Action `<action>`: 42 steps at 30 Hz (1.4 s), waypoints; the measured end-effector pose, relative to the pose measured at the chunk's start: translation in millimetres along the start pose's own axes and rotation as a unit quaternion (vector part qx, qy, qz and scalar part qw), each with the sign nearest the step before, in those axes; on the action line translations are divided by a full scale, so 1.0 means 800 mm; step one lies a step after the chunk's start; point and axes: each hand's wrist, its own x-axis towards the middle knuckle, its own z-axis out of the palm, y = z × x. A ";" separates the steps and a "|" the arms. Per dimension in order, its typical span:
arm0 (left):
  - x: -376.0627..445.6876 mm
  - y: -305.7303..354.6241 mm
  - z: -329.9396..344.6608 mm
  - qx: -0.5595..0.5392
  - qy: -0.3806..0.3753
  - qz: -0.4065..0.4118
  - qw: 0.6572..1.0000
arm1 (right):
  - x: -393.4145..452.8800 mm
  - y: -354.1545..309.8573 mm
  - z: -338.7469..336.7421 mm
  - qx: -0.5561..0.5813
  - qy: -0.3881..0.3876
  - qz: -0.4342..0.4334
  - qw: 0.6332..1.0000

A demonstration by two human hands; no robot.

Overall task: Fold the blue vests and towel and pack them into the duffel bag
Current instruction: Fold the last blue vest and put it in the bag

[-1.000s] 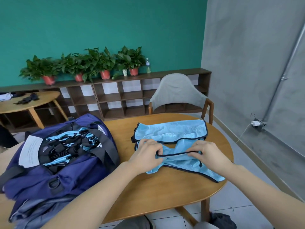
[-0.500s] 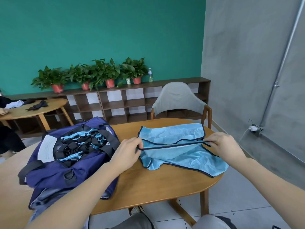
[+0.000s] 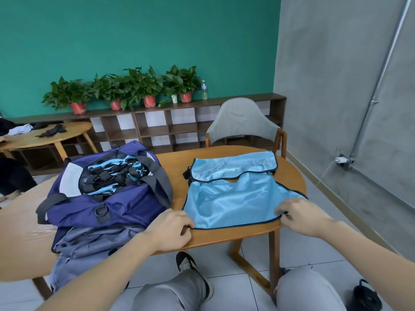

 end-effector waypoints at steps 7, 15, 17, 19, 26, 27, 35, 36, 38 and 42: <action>0.079 0.012 -0.022 -0.056 0.045 -0.033 0.997 | 0.071 -0.018 -0.017 0.042 0.028 0.038 0.998; 0.202 0.008 0.005 -0.081 0.060 -0.045 0.994 | 0.192 -0.031 0.006 0.092 0.032 0.016 0.995; 0.229 0.000 0.017 -0.082 0.044 -0.046 0.995 | 0.222 -0.031 0.013 0.082 0.037 0.013 0.996; 0.254 -0.007 0.028 -0.087 0.036 -0.046 0.994 | 0.247 -0.026 0.022 0.066 0.035 0.010 0.997; 0.318 -0.017 0.063 -0.101 0.020 -0.046 0.994 | 0.278 0.015 0.057 0.097 0.002 0.068 0.993; 0.323 -0.015 0.066 -0.095 0.021 -0.048 0.994 | 0.279 0.020 0.060 0.122 0.013 0.076 0.990; 0.340 -0.004 0.064 -0.018 0.059 -0.063 0.996 | 0.265 0.027 0.038 0.228 0.110 0.057 0.966; 0.338 -0.003 0.060 -0.005 0.068 -0.063 0.996 | 0.260 0.025 0.032 0.231 0.119 0.048 0.964; 0.328 -0.003 0.050 0.016 0.083 -0.068 0.994 | 0.249 0.025 0.018 0.225 0.130 0.031 0.965; 0.298 -0.014 0.016 0.033 0.098 -0.095 0.990 | 0.217 0.035 -0.003 0.187 0.140 0.030 0.972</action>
